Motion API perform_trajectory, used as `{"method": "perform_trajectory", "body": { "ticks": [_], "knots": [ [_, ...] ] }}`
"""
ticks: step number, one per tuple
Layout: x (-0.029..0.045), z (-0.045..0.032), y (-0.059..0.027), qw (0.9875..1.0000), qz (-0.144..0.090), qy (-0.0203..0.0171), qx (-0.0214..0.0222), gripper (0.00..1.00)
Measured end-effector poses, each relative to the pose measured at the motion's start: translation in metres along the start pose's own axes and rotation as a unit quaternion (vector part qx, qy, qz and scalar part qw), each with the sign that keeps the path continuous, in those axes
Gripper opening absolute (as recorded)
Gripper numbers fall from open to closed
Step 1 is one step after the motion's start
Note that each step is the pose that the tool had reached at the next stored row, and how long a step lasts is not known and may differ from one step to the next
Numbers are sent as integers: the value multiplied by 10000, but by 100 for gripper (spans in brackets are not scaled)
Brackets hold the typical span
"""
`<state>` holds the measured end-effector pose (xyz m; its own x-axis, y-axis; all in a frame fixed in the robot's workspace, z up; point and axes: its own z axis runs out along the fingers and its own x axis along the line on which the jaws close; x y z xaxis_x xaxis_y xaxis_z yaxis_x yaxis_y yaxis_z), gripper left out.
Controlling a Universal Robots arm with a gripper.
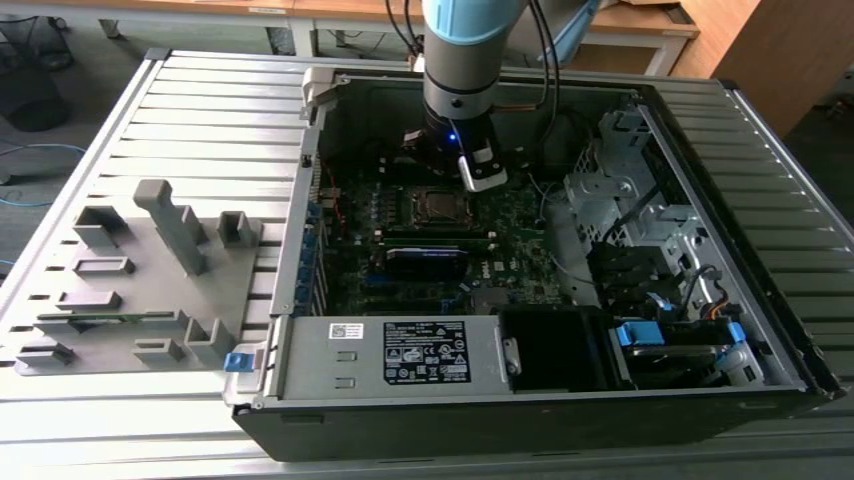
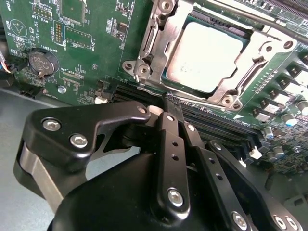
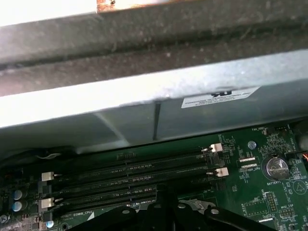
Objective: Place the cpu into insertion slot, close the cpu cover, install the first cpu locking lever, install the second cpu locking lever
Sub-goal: 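Install the first cpu locking lever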
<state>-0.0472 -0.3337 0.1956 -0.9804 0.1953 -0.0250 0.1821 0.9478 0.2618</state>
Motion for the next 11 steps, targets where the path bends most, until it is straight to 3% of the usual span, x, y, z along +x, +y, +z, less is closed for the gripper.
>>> {"method": "perform_trajectory", "body": {
  "ticks": [11],
  "knots": [
    [0,2,2,10000,3,-3,8,11]
  ]
}}
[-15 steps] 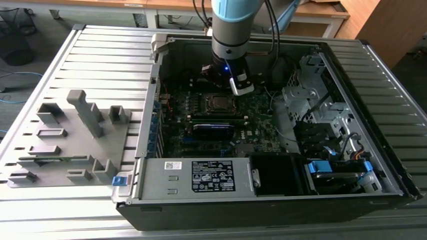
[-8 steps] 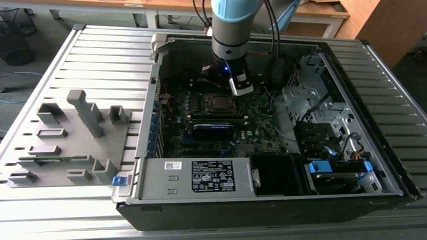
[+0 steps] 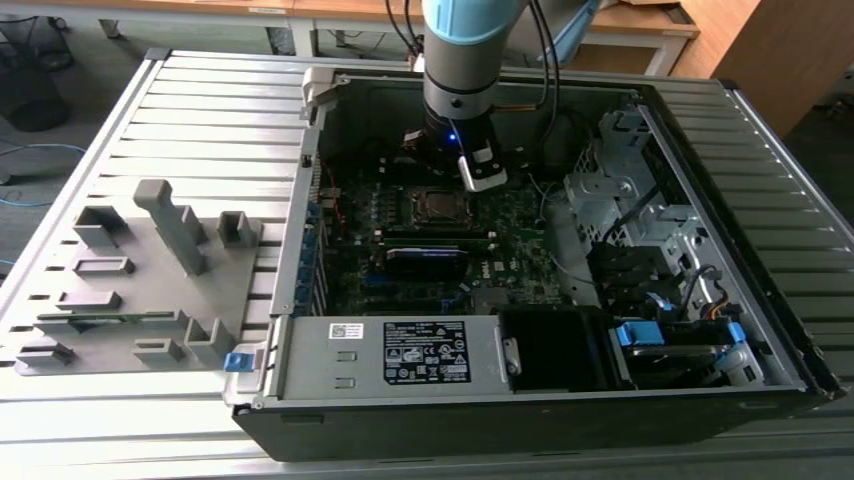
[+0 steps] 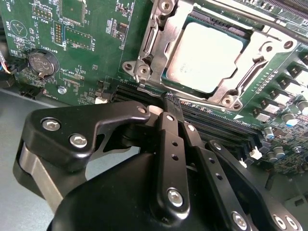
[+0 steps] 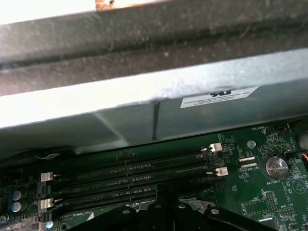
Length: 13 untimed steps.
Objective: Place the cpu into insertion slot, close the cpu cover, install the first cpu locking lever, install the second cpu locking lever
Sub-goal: 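Install the first cpu locking lever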
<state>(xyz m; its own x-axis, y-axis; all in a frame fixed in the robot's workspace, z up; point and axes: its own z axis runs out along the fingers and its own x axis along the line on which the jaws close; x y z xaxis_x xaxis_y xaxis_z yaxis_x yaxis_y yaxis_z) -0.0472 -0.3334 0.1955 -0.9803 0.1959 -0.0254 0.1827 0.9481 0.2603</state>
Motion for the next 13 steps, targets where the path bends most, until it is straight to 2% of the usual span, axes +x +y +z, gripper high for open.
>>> {"method": "perform_trajectory", "body": {
  "ticks": [13],
  "knots": [
    [5,4,24,9999,115,-31,4,11]
  ]
}}
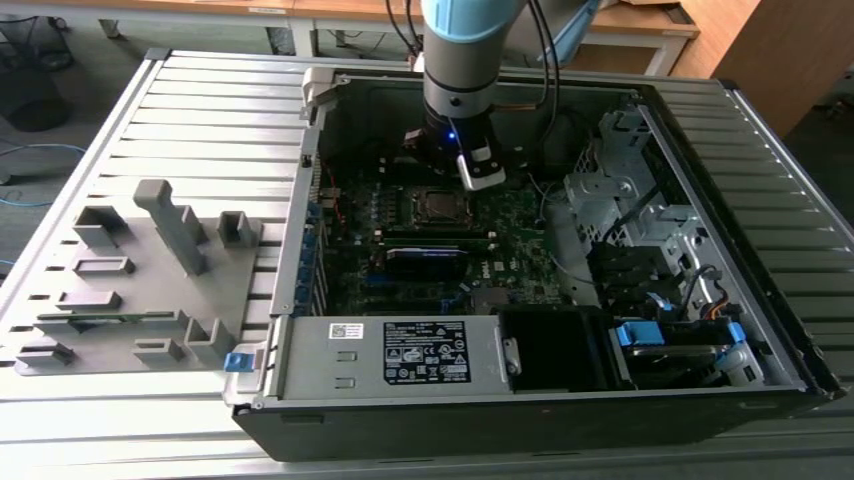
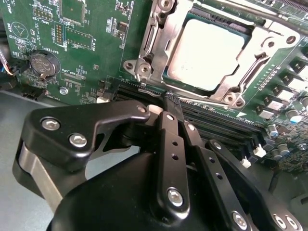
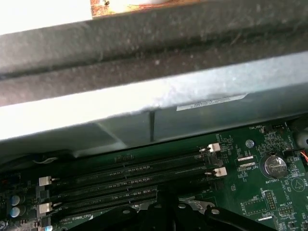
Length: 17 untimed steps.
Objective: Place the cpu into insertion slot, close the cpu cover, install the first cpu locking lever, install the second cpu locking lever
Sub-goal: 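Install the first cpu locking lever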
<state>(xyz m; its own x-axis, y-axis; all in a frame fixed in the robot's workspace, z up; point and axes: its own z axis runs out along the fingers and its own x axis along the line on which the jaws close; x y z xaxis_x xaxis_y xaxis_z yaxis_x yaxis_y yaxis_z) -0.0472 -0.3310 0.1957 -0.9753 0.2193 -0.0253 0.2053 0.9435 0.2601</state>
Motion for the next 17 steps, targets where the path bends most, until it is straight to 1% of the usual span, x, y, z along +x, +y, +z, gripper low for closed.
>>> {"method": "perform_trajectory", "body": {
  "ticks": [17],
  "knots": [
    [8,9,34,10000,69,-19,2,11]
  ]
}}
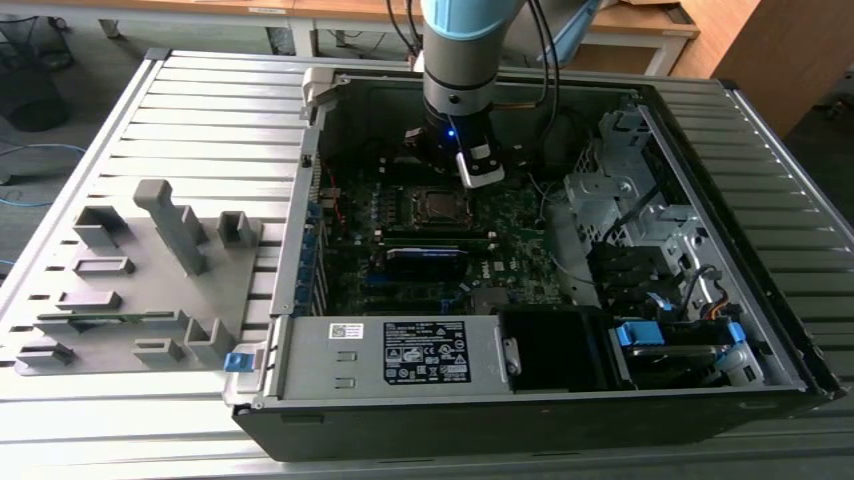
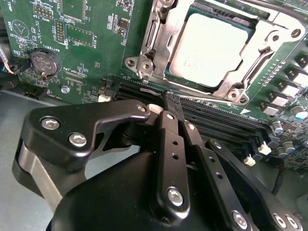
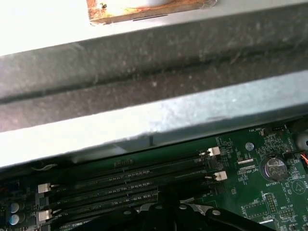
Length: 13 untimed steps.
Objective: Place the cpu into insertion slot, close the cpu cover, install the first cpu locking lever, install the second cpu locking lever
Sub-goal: 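Install the first cpu locking lever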
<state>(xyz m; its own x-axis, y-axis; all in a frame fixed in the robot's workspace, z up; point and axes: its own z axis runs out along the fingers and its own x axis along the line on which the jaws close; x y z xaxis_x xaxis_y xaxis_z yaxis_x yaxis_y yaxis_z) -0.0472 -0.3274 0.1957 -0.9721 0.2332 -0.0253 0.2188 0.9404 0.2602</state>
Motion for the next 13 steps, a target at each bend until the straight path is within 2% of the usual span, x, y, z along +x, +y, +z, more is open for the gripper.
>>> {"method": "perform_trajectory", "body": {
  "ticks": [7,13],
  "knots": [
    [1,2,4,10000,15,-5,3,11],
    [1,7,-3,10000,22,-31,43,11]
  ]
}}
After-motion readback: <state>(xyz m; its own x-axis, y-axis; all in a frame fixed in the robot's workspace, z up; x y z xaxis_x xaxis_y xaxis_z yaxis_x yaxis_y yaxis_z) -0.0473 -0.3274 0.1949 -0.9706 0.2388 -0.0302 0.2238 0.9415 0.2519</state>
